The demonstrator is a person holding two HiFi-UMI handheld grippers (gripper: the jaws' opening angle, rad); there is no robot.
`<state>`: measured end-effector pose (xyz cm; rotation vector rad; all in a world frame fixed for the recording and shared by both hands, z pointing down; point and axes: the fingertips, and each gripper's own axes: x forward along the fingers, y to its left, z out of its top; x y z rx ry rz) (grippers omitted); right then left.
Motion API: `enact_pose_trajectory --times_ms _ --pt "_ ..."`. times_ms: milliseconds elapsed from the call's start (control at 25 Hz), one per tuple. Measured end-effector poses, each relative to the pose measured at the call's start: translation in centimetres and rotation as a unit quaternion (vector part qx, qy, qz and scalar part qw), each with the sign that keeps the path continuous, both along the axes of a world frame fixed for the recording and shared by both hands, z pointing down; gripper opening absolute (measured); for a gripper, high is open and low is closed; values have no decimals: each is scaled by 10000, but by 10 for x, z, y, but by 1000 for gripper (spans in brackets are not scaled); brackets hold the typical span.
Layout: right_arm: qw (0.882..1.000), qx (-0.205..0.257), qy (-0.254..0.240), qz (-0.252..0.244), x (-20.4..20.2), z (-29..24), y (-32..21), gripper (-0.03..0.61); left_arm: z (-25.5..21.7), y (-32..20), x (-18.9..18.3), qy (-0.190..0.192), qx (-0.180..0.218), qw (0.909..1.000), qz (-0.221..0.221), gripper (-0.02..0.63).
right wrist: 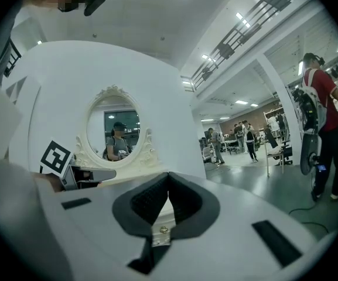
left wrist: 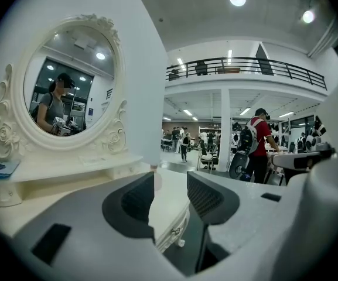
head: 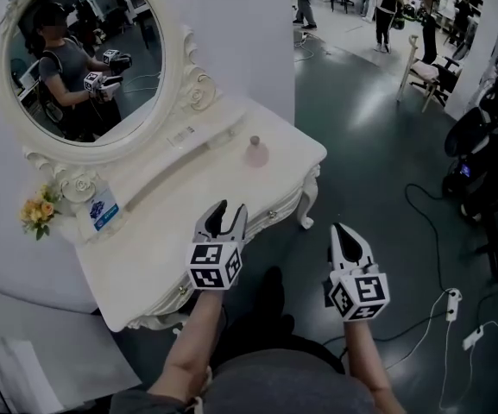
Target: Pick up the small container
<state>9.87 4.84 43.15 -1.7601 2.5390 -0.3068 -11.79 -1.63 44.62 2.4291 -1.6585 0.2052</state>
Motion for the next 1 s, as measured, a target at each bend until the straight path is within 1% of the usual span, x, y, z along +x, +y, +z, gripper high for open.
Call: enact_pose_trajectory --times_ms 200,320,520,680,1000 --pt "10000 19 61 -23 0 1 -18 5 10 -27 2 21 -93 10000 -14 187" --pt "10000 -10 83 7 3 2 -33 5 17 -46 3 44 -157 9999 -16 192" --pt "10000 -22 57 10 5 4 -60 5 28 -85 9 -57 -236 9997 27 201" --pt "9999 -126 31 -13 4 10 -89 5 42 -120 15 -155 -417 9990 93 207" --pt "9994 -340 0 36 1 21 -144 5 64 -183 21 -211 -654 9975 192 209"
